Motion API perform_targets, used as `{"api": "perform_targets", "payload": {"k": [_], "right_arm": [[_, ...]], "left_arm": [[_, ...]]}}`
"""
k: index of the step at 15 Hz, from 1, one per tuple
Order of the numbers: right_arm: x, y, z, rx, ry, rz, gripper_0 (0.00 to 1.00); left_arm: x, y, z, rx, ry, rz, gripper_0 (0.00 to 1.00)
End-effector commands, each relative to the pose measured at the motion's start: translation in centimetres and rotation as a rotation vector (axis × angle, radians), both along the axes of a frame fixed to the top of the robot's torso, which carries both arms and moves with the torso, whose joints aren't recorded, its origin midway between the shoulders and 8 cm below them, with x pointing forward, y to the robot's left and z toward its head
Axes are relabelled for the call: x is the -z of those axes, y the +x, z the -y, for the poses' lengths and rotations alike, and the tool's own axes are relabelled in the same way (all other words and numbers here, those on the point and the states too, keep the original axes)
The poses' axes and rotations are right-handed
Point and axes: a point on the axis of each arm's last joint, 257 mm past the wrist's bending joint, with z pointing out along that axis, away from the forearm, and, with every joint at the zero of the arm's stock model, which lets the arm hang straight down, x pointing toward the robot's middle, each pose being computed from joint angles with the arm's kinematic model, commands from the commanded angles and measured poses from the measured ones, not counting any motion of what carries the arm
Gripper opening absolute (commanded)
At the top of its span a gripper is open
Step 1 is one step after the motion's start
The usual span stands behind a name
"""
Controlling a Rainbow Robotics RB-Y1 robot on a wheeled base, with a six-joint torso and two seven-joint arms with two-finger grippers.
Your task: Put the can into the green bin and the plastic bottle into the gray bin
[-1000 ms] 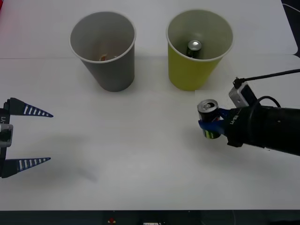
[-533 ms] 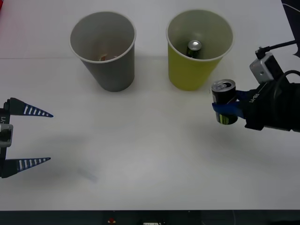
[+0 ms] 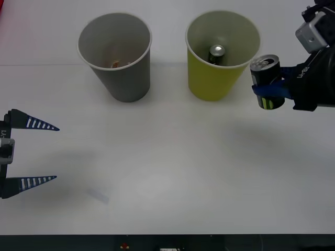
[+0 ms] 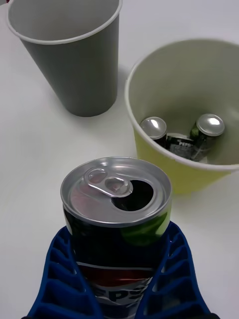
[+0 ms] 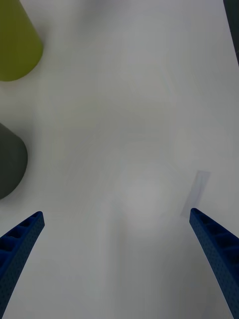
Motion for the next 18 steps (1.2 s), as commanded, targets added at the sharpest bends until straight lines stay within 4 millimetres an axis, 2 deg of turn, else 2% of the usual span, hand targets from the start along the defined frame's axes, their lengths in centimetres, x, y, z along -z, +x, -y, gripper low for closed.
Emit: {"api": "perform_targets", "payload": {"k": [1,4,10,14,18], "right_arm": [[-2.1,1.5,0.2,-0.009,-0.055,0.028,0.0],[-3.8,3.0,0.0,0.017,-0.07,0.005,0.0],[-5.7,7.8,-0.5,0.037,-0.128,-0.047,0.0],[-6.2,11.2,-1.2,0.072,-0.155,-0.074,0.0],[-5.7,14.3,-2.8,0.112,-0.185,-0.078,0.0]], "left_arm": [[0.0,0.0,0.0,0.0,0.0,0.0,1.0],[0.0,0.0,0.0,0.0,0.0,0.0,1.0],[0.0,0.0,0.0,0.0,0.0,0.0,1.0],[0.0,0.0,0.0,0.0,0.0,0.0,1.0],[0.0,0.0,0.0,0.0,0.0,0.0,1.0]]}}
